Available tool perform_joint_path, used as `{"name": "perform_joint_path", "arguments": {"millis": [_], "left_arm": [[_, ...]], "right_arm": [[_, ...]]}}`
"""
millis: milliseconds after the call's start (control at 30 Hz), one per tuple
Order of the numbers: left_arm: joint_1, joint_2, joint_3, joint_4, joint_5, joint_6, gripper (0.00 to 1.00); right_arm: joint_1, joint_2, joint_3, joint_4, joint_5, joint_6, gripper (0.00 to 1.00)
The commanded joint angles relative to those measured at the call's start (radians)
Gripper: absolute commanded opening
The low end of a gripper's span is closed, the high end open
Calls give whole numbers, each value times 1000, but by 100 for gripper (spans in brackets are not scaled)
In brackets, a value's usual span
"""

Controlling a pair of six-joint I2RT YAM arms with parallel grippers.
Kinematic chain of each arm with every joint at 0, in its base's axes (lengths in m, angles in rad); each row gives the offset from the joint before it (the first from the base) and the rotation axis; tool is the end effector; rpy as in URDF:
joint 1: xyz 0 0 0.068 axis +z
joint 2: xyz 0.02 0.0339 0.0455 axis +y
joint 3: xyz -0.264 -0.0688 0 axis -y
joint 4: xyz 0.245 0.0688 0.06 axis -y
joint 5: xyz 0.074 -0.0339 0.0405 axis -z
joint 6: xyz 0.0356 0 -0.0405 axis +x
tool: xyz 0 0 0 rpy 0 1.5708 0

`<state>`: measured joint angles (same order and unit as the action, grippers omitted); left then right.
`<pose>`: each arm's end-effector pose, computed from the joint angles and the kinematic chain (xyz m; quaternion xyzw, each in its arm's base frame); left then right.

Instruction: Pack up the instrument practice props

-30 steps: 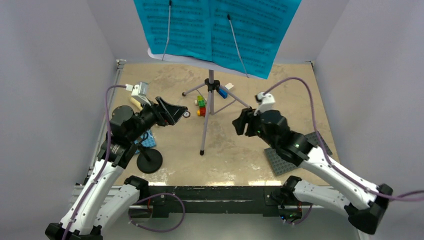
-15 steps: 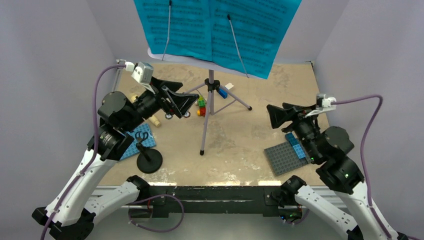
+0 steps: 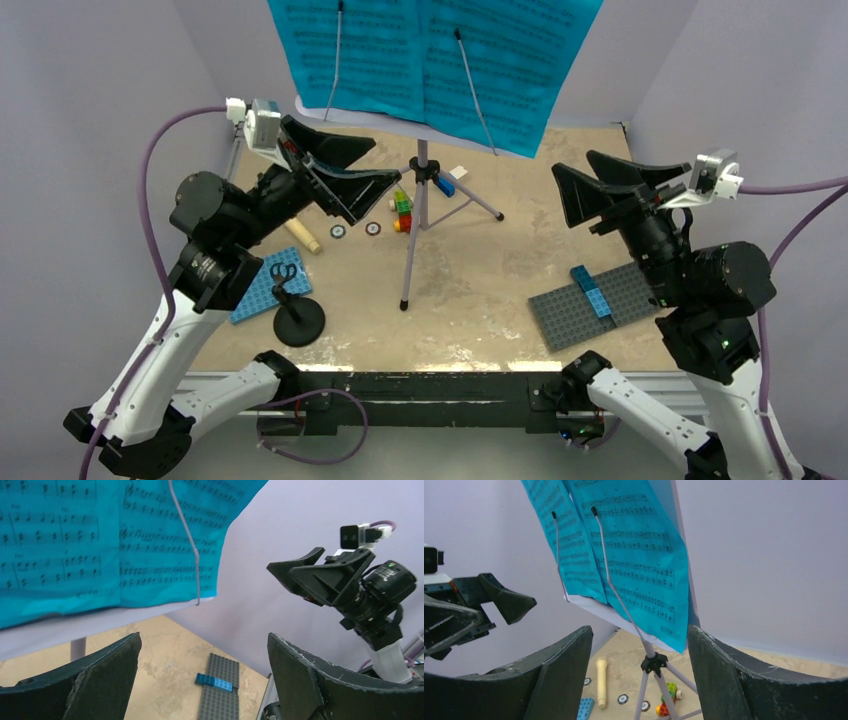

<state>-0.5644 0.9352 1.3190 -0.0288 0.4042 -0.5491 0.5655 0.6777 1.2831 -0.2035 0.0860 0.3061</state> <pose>0.1345 -0.1017 0.5104 0.1690 0.5582 -0.5223 0.6221 0.0712 0.0416 0.5106 -0.0357 0.5512 0.3302 0.7654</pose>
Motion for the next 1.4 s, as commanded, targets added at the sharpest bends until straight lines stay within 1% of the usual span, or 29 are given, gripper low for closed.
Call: {"name": "perform_joint_path", "arguments": {"millis": [0, 133, 233, 300, 400, 533, 633, 867, 1033, 1200, 1367], "left_arm": [[-5, 52, 101, 32, 52, -72, 100], [-5, 106, 157, 31, 69, -103, 99], [-12, 153, 215, -43, 71, -113, 98], [-26, 186, 274, -100, 54, -99, 98], [-55, 217, 322, -138, 14, -69, 98], [-73, 250, 354, -119, 17, -71, 98], [-93, 290, 396, -131, 14, -64, 96], [-142, 398, 519, -211, -51, -23, 85], [-165, 440, 567, -239, -110, 7, 82], [-169, 464, 591, -237, -127, 11, 80], [-171, 485, 613, -237, -137, 17, 79]], "right_arm": [[-91, 62, 53, 42, -172, -17, 73], [-199, 90, 22, 89, -277, 6, 72], [-299, 101, -16, 130, -363, 95, 71], [-331, 103, -37, 168, -403, 131, 71], [-346, 134, -32, 178, -449, 159, 70], [-358, 153, -38, 225, -475, 186, 65], [-360, 166, -34, 243, -465, 188, 64], [-362, 203, -2, 251, -408, 179, 56], [-362, 225, 25, 253, -409, 176, 50], [-362, 259, 61, 235, -398, 168, 46], [-362, 275, 67, 241, -404, 165, 37]]}}
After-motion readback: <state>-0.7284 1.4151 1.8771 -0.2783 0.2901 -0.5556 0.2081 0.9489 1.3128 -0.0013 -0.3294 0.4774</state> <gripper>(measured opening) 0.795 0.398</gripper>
